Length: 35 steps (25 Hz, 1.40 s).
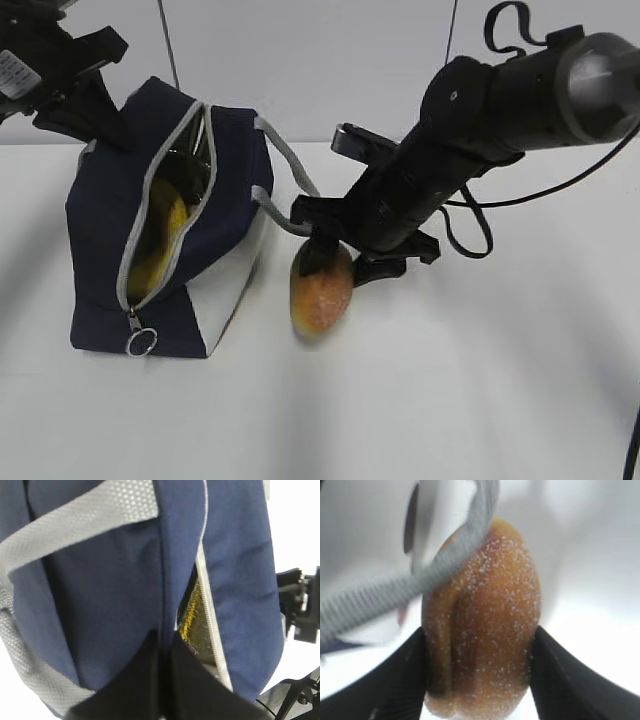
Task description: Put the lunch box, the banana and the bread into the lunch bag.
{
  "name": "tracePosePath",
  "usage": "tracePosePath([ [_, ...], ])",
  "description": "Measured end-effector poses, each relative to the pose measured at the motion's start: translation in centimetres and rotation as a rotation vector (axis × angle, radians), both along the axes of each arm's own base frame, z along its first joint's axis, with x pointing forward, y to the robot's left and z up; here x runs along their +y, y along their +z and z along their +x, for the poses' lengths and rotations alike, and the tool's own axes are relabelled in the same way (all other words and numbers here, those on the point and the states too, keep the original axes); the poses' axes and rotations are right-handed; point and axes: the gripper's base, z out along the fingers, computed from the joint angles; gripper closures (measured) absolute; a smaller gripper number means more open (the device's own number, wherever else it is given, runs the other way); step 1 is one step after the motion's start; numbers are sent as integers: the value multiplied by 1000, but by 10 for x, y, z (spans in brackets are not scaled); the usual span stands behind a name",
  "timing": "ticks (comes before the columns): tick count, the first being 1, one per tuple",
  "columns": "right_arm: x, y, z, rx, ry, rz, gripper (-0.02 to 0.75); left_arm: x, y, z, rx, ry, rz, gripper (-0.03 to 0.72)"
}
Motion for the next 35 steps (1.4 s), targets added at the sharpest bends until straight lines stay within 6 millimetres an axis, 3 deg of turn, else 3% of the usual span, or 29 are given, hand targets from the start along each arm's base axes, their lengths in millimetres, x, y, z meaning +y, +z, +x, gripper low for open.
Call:
tracePosePath([
  [8, -39, 9, -11, 115, 147, -205, 317, 0, 0, 0, 1, -1, -1, 690],
  [11, -54, 25, -11, 95, 130, -219, 318, 0, 0, 0, 2, -1, -3, 690],
  [16, -61, 88, -9, -53, 135, -181, 321, -1, 1, 0, 4, 2, -22, 690],
  [21, -44, 155, -1, -214, 195, 7, 321, -2, 1, 0, 5, 3, -36, 690],
  [24, -33, 182, -2, -290, 223, 99, 321, -3, 2, 0, 5, 4, -40, 690],
  [28, -19, 176, 4, -273, 248, 163, 321, -4, 3, 0, 7, 6, -61, 690],
  [35, 23, 131, 20, -223, 300, 284, 321, -5, 3, 0, 7, 7, -68, 690],
])
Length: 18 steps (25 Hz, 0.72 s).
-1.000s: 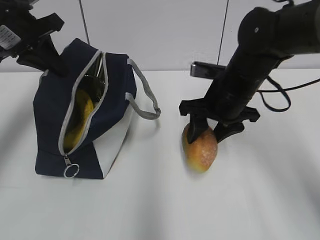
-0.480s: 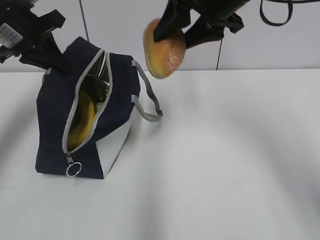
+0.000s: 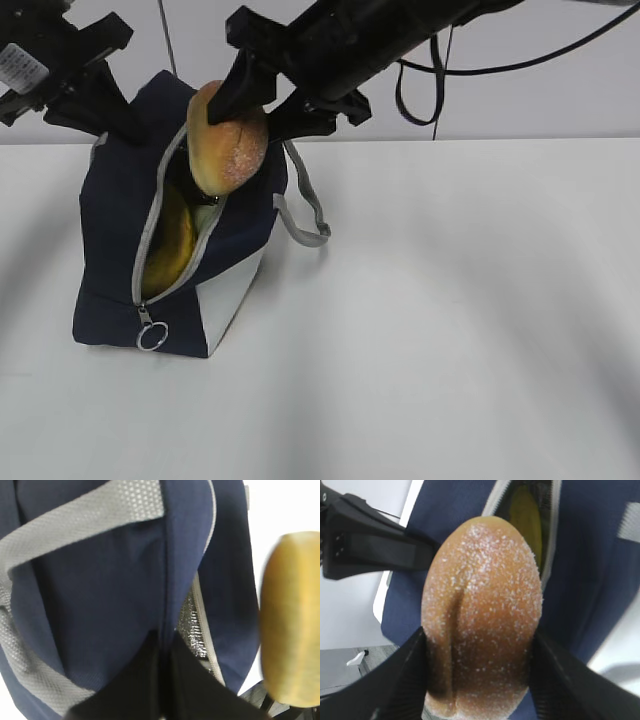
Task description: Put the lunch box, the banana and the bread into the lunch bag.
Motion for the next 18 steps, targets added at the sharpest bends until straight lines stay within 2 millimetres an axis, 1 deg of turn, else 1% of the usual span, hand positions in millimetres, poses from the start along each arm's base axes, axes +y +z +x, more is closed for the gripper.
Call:
tracePosePath([
  [5, 24, -34, 12, -12, -15, 8, 321, 0, 0, 0, 0, 0, -2, 690],
  [8, 30, -53, 19, -11, -28, -3, 316, 0, 0, 0, 0, 0, -2, 690],
  [10, 31, -65, 25, -27, -45, -10, 277, 0, 0, 0, 0, 0, -4, 690],
  [12, 32, -69, 29, -61, -49, -12, 215, 0, 0, 0, 0, 1, -6, 690],
  [14, 32, -67, 32, -100, -49, -9, 141, -1, 0, 0, 1, 1, -7, 690],
  [16, 33, -64, 33, -118, -42, -6, 101, -1, 0, 0, 1, 1, -7, 690],
  [18, 33, -59, 34, -139, -27, -9, 87, -1, 0, 0, 1, 1, -7, 690],
])
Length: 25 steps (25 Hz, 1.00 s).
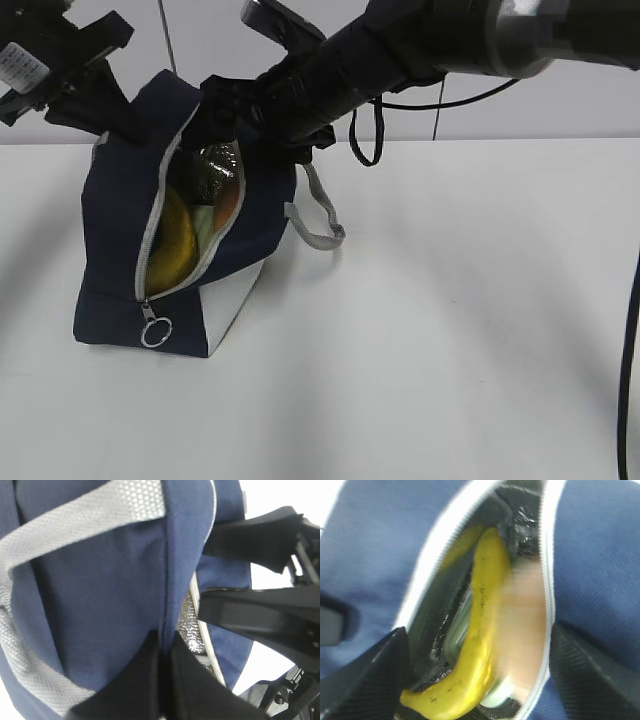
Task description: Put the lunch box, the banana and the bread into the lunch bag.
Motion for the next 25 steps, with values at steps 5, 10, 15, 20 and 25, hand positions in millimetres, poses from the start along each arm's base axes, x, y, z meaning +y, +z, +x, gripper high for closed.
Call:
tracePosePath([
  [5, 3, 12, 0, -36, 39, -16, 80, 0, 0, 0, 0, 0, 0, 690],
  [10, -1, 30, -2, -32, 128, -35, 133, 0, 0, 0, 0, 0, 0, 690],
  [15, -12, 50, -5, -22, 204, -148, 248, 0, 0, 0, 0, 0, 0, 690],
  [20, -29, 49, -8, 42, 184, -356, 323, 0, 0, 0, 0, 0, 0, 690],
  [25, -41, 45, -3, 86, 66, -462, 333, 0, 0, 0, 0, 0, 0, 690],
])
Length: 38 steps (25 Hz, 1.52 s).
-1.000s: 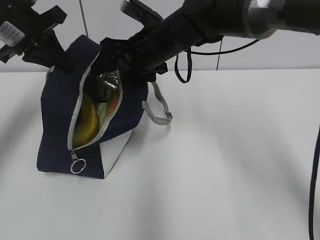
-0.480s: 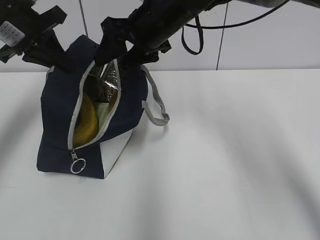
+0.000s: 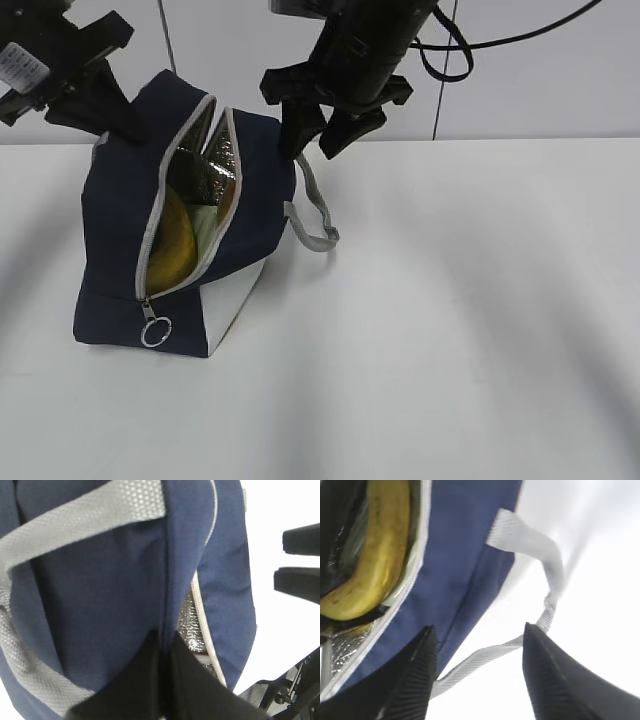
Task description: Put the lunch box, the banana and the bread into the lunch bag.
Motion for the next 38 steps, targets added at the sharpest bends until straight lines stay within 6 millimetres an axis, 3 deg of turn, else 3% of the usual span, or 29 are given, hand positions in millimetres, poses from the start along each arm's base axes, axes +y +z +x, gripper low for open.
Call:
tracePosePath([
  [6, -8, -3, 6, 65, -81, 75, 334, 0, 0, 0, 0, 0, 0, 690],
  [13, -22, -32, 26, 196, -153, 203, 335, 0, 0, 0, 0, 0, 0, 690],
  [21, -6, -58, 32, 308, -117, 360, 397, 0, 0, 0, 0, 0, 0, 690],
  [24, -4, -65, 34, 325, -114, 380, 467, 0, 0, 0, 0, 0, 0, 690],
  [31, -3, -55, 37, 282, -92, 399, 728, 0, 0, 0, 0, 0, 1, 690],
  [38, -3, -23, 42, 176, -58, 427, 745, -5, 4, 0, 1, 6, -74, 690],
])
